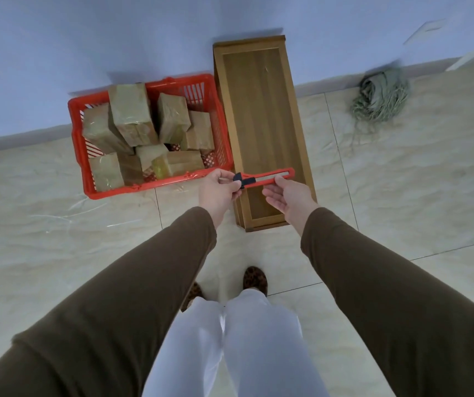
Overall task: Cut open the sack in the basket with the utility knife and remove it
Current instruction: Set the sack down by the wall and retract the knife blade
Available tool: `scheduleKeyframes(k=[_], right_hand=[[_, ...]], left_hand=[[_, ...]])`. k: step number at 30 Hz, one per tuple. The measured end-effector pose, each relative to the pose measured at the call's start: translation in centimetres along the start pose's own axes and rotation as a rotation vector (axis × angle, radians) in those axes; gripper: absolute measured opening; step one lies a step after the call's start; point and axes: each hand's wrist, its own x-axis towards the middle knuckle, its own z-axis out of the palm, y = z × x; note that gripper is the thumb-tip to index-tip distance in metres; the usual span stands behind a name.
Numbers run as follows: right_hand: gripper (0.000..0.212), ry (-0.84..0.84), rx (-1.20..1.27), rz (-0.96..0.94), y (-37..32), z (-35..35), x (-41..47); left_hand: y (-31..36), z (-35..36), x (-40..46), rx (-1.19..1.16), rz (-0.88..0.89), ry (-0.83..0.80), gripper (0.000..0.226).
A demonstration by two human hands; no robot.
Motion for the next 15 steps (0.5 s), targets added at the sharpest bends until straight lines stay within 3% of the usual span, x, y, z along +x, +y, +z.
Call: scheduleKeyframes(k=[15], right_hand=[[0.026, 0.013, -0.264, 0.013, 0.3, -0.2, 3.6]], left_hand=[[-2.9, 1.1, 2.9, 0.117, 0.028, 0.066, 0.017]])
